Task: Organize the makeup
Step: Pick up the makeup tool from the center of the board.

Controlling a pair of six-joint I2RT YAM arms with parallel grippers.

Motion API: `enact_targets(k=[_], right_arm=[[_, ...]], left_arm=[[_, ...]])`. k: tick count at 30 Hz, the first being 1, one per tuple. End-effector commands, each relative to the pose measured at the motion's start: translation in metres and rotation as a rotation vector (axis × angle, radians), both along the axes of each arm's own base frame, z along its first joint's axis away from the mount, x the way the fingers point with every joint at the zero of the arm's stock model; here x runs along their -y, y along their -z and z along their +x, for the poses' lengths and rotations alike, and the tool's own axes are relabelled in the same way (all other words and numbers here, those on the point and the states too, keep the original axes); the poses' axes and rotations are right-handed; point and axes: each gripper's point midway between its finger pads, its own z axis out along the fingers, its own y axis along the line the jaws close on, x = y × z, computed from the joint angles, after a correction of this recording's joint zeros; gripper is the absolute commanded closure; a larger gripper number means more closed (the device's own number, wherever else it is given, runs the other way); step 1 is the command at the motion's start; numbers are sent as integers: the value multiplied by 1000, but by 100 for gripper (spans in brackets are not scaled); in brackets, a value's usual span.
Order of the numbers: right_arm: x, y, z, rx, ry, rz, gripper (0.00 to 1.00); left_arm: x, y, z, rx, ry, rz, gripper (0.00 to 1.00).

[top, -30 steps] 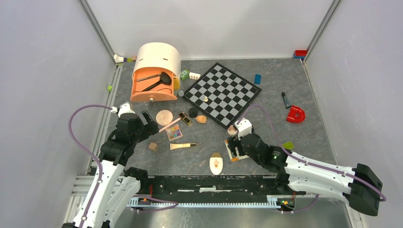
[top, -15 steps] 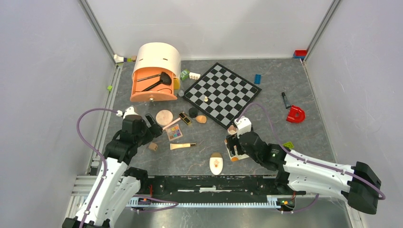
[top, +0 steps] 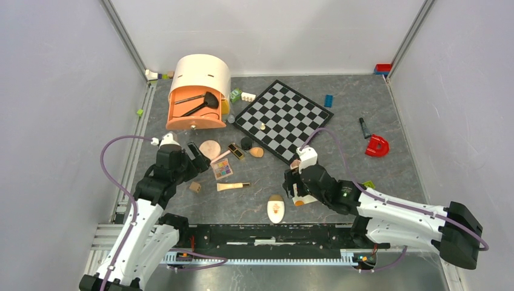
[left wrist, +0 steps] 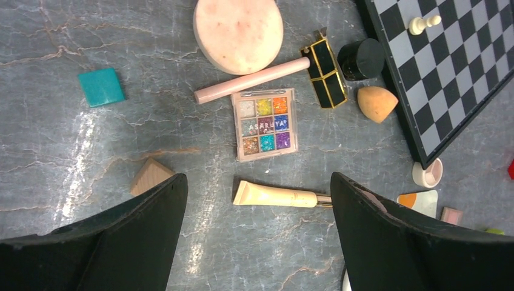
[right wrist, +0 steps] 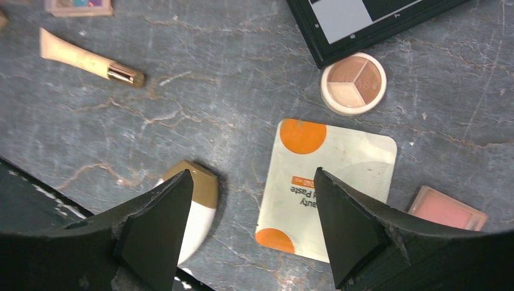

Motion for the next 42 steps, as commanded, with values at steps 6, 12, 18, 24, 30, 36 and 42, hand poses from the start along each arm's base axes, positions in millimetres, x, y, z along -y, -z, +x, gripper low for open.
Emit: enact_targets(k=[6,12,18,24,30,36,42], right_arm=[[-33,-93,13,-34,147,313,16],[-36,-171,16,-83,216,344,12],[-39,-250,17,-27,197,492,3],[-46,-300,18,21,158,565,2],[-46,-317,21,70,146,608,2],[-43,-321,28,109,175,604,2],[-47,-323,30,107,174,618,2]], left_arm=[[10,-14,9,73,65,-17,6],[12,-12,8,63,71,-23,5],[8,-19,5,83,50,-24,5],[4,-22,4,85,30,-17,4],[3,-17,6,61,23,-4,5],[3,-15,6,56,23,-2,5],[3,-19,6,69,24,-2,4]])
